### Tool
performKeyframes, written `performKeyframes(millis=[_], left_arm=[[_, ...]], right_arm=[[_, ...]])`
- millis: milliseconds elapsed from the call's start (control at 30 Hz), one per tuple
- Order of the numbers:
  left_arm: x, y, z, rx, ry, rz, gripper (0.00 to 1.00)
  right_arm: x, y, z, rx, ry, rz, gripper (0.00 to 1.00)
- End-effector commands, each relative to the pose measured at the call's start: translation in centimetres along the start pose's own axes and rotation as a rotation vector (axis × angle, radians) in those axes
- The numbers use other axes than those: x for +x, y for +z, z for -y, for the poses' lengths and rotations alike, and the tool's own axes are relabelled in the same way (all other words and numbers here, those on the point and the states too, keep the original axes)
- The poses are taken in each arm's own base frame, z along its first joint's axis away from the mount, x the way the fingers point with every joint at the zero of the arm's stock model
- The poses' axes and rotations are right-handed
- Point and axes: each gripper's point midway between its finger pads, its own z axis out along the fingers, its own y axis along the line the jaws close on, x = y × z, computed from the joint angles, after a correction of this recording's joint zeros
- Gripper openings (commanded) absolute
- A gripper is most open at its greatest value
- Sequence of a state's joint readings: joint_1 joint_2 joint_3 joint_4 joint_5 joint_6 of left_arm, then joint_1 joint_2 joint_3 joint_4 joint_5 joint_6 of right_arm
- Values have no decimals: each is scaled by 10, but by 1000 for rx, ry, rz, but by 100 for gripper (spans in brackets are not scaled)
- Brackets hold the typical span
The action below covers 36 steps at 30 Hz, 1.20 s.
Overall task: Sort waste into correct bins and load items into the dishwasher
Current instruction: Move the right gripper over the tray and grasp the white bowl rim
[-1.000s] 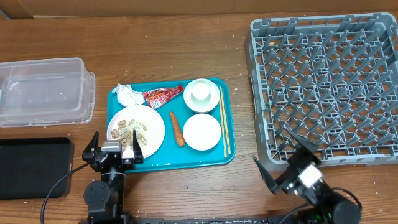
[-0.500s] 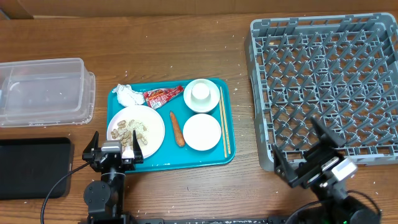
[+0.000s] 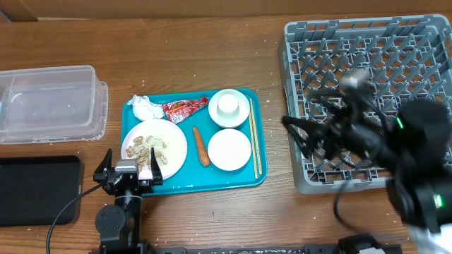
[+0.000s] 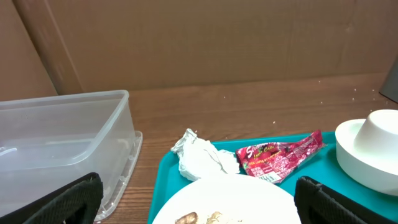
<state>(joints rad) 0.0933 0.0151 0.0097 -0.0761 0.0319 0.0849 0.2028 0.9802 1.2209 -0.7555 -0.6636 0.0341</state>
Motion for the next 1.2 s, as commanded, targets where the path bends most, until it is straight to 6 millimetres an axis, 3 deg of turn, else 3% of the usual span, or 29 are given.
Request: performKeyframes(millis=[0,67,200,367,633,767,1167], left_arm=[[0,0,-3,-13,-3,4,100],[0,0,-3,-13,-3,4,100],[0,0,-3,-13,-3,4,100],[0,0,-3,-13,-3,4,100],[0,0,-3,-13,-3,4,100],[0,0,-3,-13,-3,4,100],[0,0,-3,-13,-3,4,100]], right_arm=[[8,20,-18,-212,93,-108,100],[11,37,-10,-261,130,-143,100],[27,75,32,-150,372,-226,100],[81,121,65,168,459,-382,100],[136,161,45,367,359,-513,100],[159,176,39,367,336,-578,100],[223,199,77,529,383,-730,92]])
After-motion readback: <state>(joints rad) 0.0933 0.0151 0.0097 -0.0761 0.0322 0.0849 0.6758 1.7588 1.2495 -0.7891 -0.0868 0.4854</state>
